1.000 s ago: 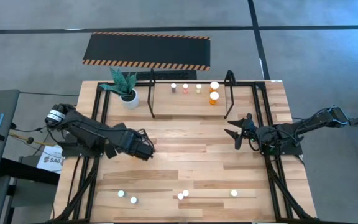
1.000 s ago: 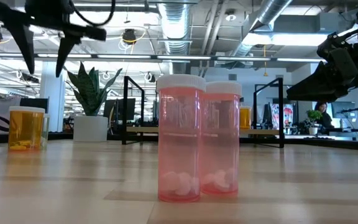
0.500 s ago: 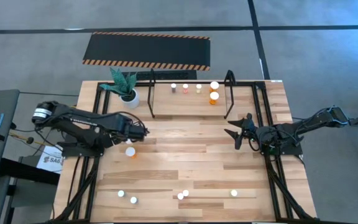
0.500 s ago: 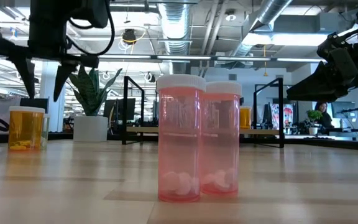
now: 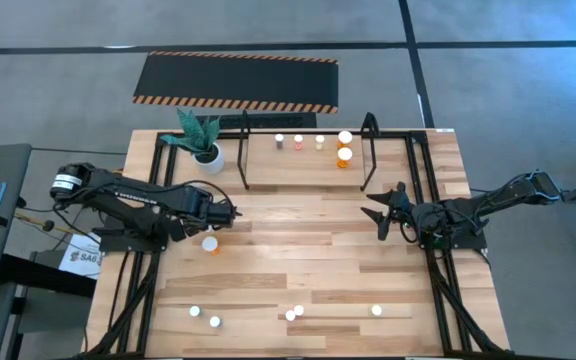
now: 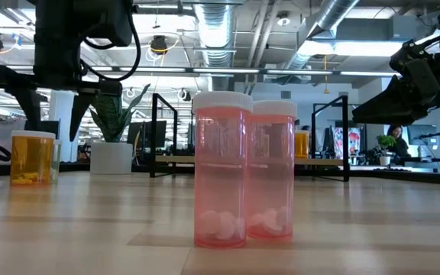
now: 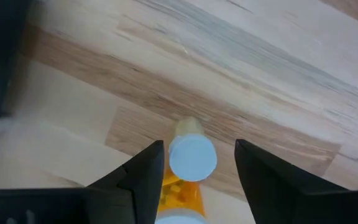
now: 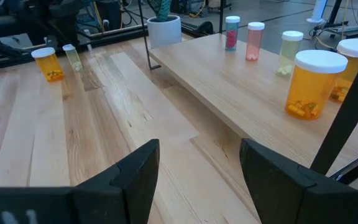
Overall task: Pick and place medicine bottles onto shelf by color
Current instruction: Put the yellow pill bottle on the shelf
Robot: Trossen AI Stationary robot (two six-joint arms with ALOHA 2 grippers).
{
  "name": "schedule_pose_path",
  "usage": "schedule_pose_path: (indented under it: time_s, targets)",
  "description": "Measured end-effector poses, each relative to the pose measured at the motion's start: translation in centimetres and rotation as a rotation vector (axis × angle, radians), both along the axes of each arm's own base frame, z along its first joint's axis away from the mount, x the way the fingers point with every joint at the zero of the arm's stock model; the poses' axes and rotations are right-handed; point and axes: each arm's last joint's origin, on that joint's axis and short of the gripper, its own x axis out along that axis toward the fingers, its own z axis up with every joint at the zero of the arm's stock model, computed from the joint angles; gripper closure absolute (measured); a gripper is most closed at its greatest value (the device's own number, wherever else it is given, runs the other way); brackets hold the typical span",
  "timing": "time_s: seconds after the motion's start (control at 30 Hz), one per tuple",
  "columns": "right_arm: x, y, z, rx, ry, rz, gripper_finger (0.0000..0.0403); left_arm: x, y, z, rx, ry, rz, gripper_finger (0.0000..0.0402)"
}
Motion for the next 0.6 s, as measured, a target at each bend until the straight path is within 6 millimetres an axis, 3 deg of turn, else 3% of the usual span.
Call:
schedule_pose_path:
  time_s: [0.3,0.6]
  targets:
    - [0.0,0.0,0.0,0.0,0.001,0.0,0.0159,0.7,0.0,-0.9,-0.001,0.02,0.001,0.018]
    - [0.0,0.0,0.0,0.0,0.0,0.0,0.0159,1.2,-0.2,-1.9,-0.026,0.061,0.002,0.0198]
